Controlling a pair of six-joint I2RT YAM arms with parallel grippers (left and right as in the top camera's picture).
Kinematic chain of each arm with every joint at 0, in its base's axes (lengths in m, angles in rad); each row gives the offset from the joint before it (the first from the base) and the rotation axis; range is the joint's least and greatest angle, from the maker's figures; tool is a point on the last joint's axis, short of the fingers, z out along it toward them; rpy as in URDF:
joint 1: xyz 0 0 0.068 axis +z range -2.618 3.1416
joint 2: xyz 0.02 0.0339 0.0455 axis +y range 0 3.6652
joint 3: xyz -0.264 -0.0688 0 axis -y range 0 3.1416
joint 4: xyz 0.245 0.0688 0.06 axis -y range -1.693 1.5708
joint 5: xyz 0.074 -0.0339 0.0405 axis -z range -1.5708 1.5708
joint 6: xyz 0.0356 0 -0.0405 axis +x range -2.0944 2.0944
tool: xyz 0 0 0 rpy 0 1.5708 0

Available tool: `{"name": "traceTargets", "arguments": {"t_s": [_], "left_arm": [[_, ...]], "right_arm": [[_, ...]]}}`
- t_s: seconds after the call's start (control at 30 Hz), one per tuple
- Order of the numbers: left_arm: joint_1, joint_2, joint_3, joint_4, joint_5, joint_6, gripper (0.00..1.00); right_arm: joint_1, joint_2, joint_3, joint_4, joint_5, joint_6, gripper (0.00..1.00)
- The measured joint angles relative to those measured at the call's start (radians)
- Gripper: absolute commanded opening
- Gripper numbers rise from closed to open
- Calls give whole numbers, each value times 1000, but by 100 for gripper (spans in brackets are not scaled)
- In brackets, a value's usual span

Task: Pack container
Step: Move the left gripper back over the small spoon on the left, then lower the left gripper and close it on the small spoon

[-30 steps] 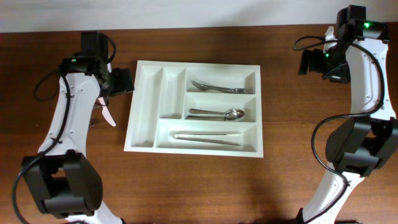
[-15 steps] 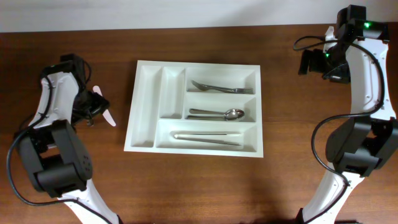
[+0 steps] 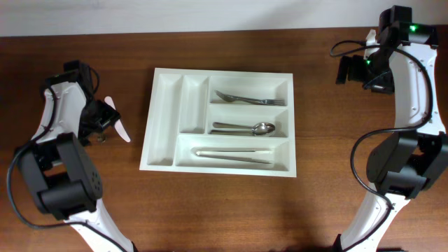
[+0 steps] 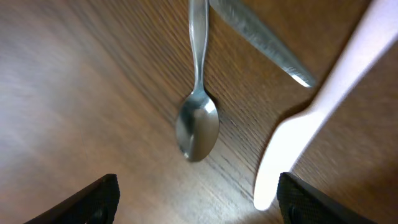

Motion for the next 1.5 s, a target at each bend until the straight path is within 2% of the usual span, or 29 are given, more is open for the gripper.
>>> {"name": "traceTargets", "arguments": {"t_s": [0.2,0.4,0.77,0.9,1.2,1.5], "left_arm": [[0,102,1,3,18,-1,83],[0,103,1,20,23,2,77],[0,103,1,48,0,1,76],[0,103,1,56,-13,2,68],[26,104,1,86,-23,5,64],[48,105,1,132,1,64,61]], "right_arm": [[0,0,0,0,0,0,99],[0,0,0,0,0,0,99],[0,0,0,0,0,-1,99],[0,0,0,0,0,0,99],[0,0,0,0,0,0,99],[0,0,0,0,0,0,99]]}}
